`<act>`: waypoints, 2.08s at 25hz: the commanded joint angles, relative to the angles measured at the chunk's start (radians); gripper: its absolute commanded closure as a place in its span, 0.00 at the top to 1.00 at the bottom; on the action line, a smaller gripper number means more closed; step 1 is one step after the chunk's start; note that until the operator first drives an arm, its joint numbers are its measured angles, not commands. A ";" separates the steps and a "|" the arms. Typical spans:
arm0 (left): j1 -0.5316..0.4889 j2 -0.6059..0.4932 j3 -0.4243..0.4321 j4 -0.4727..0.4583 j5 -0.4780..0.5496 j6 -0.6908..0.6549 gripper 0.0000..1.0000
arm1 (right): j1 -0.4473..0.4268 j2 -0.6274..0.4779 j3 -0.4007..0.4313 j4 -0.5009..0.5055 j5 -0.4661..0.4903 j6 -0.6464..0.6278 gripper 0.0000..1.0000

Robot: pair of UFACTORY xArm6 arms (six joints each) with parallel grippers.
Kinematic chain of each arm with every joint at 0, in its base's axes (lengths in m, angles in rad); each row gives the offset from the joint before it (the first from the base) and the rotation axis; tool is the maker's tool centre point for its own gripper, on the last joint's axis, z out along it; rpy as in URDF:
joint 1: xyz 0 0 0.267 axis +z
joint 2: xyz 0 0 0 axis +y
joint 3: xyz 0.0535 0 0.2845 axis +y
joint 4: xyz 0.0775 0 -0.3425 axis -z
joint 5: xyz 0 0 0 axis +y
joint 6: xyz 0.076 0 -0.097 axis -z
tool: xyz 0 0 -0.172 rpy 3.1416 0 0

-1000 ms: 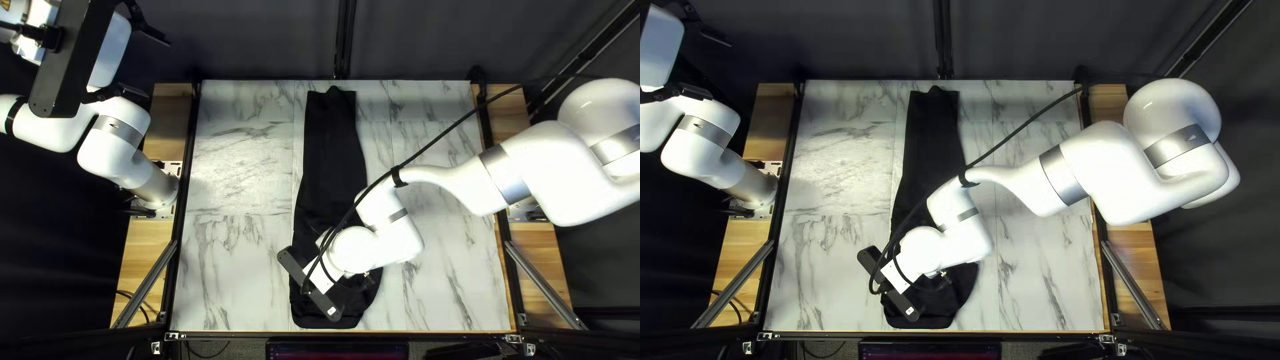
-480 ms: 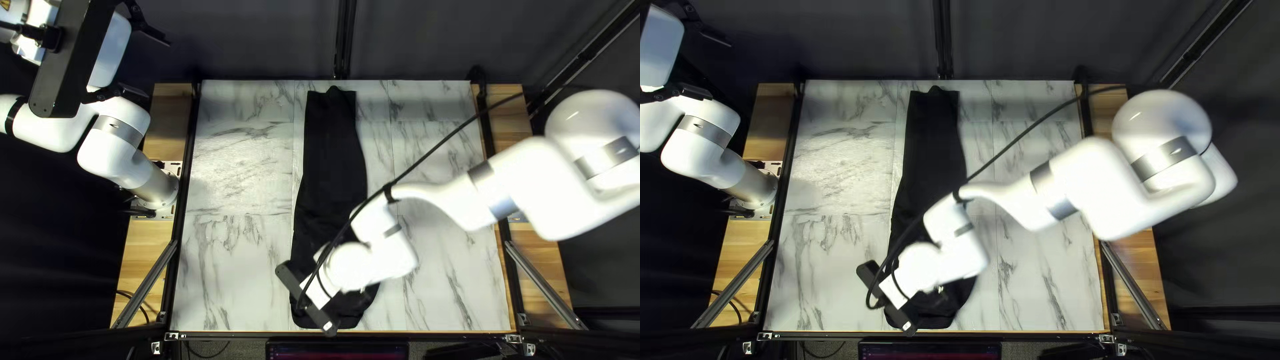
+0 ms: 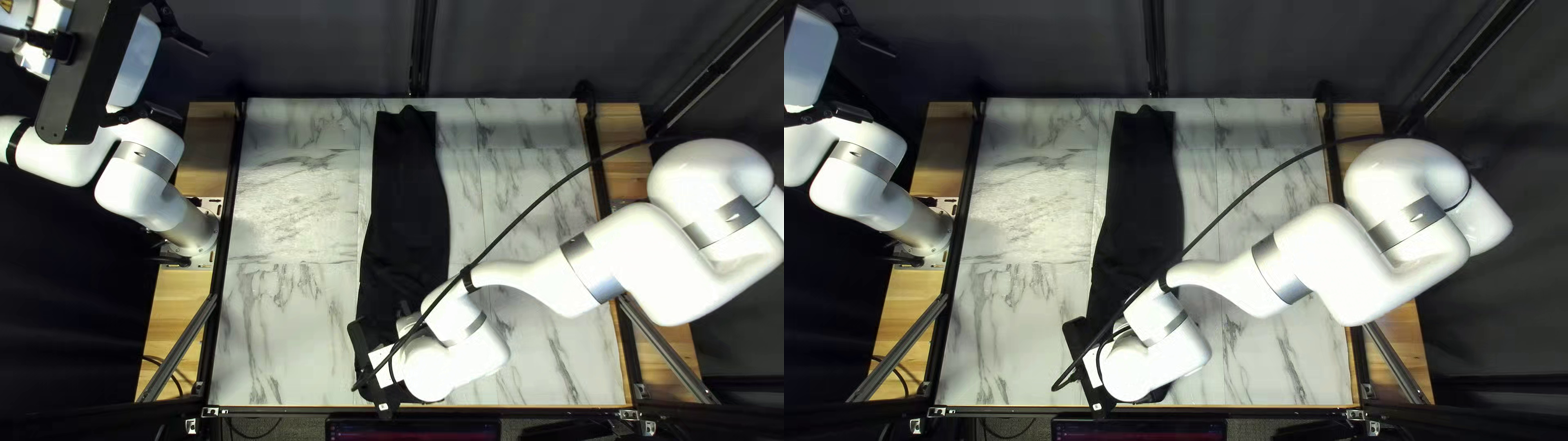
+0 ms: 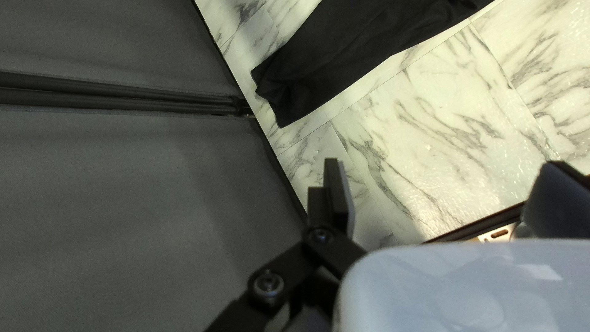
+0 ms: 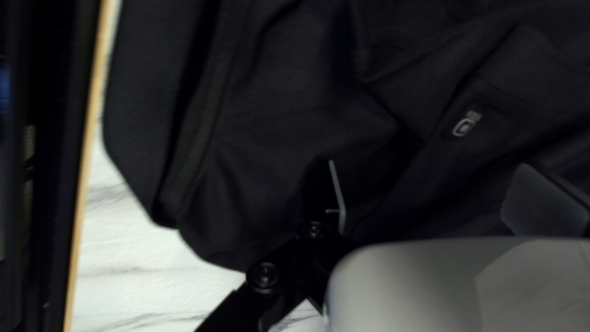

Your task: Fold t-shirt

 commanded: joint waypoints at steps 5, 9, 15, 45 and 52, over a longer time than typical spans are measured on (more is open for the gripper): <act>0.000 0.000 0.000 0.000 0.000 0.000 1.00 | -0.019 0.072 -0.079 -0.002 0.042 -0.010 0.67; 0.000 0.000 0.000 0.000 0.000 0.000 1.00 | -0.017 0.114 -0.104 -0.001 0.058 -0.007 0.65; 0.000 0.000 0.000 0.000 0.000 0.000 1.00 | -0.006 0.105 -0.115 -0.010 0.112 0.000 0.00; 0.000 0.000 0.000 0.000 0.000 0.000 1.00 | 0.077 -0.079 -0.037 -0.072 0.116 0.177 0.00; 0.000 0.000 0.000 0.000 0.000 0.000 1.00 | 0.071 -0.106 -0.002 -0.108 0.047 0.327 0.00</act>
